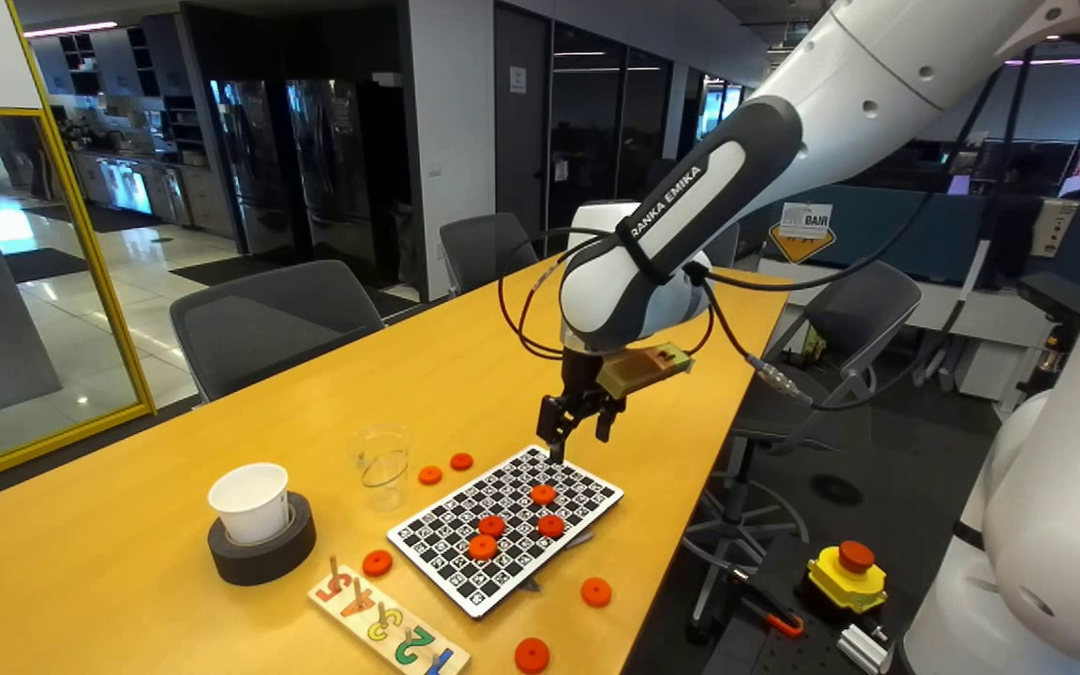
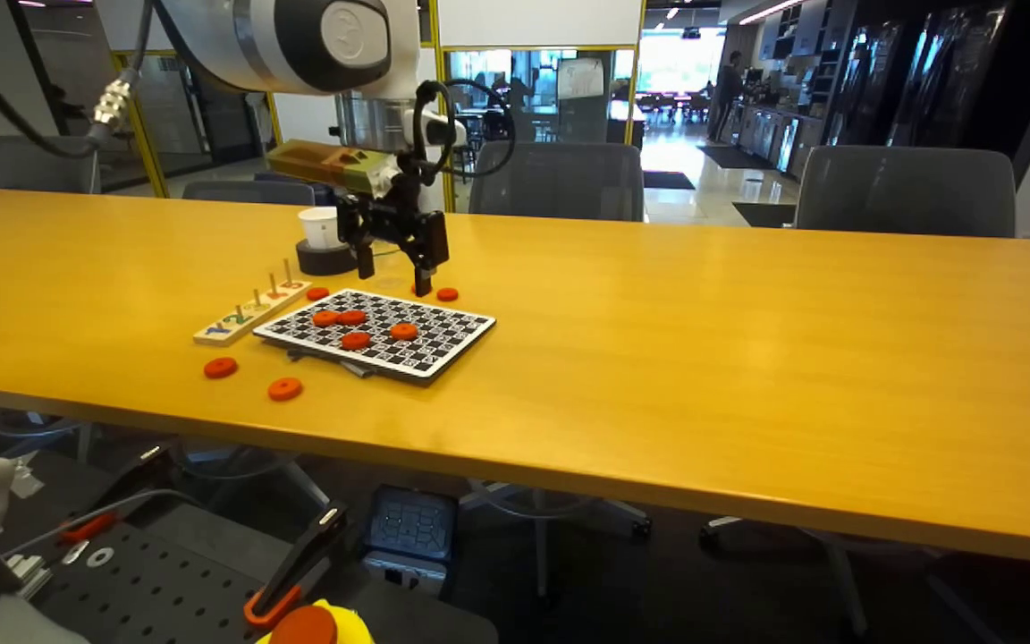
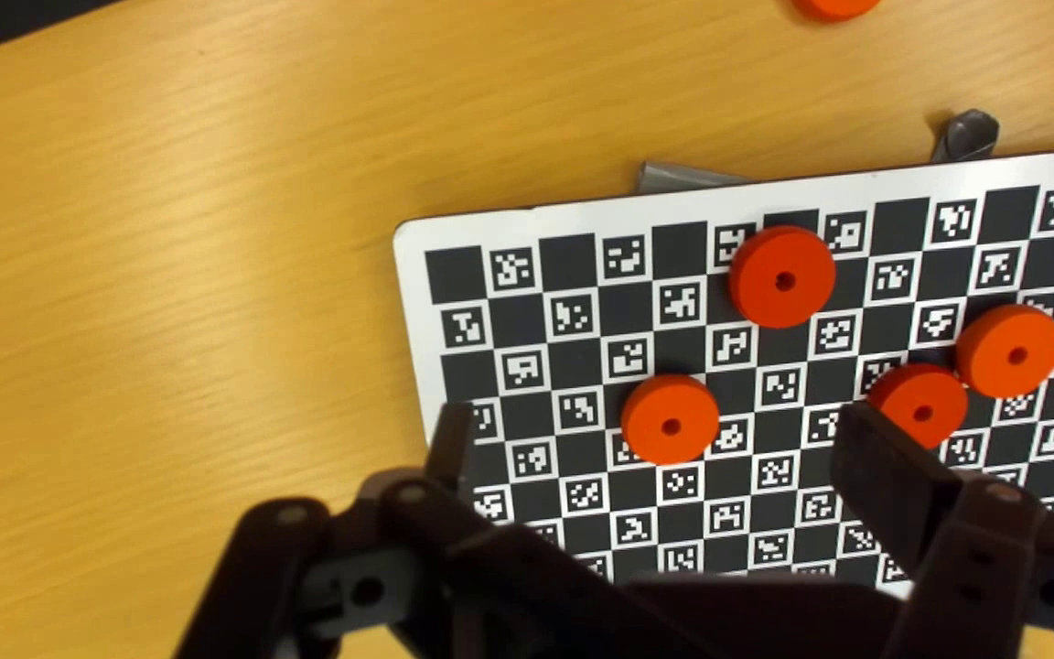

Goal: Pick up all the orange objects from the checkers board and the table, and put them in two cups

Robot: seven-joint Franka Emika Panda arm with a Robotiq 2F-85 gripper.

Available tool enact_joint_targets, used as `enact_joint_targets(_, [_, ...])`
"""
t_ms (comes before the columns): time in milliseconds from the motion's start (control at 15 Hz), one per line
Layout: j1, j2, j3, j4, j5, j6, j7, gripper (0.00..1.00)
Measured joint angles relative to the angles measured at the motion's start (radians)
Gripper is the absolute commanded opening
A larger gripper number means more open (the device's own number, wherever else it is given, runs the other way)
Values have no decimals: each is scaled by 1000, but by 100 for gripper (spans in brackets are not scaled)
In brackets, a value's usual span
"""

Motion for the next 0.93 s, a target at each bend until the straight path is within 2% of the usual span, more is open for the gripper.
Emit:
enact_joint_targets(467, [0,195,15,136,22,0,-16,100])
enact_joint_targets(933, [-8,315,31,217,59,0,-48,100])
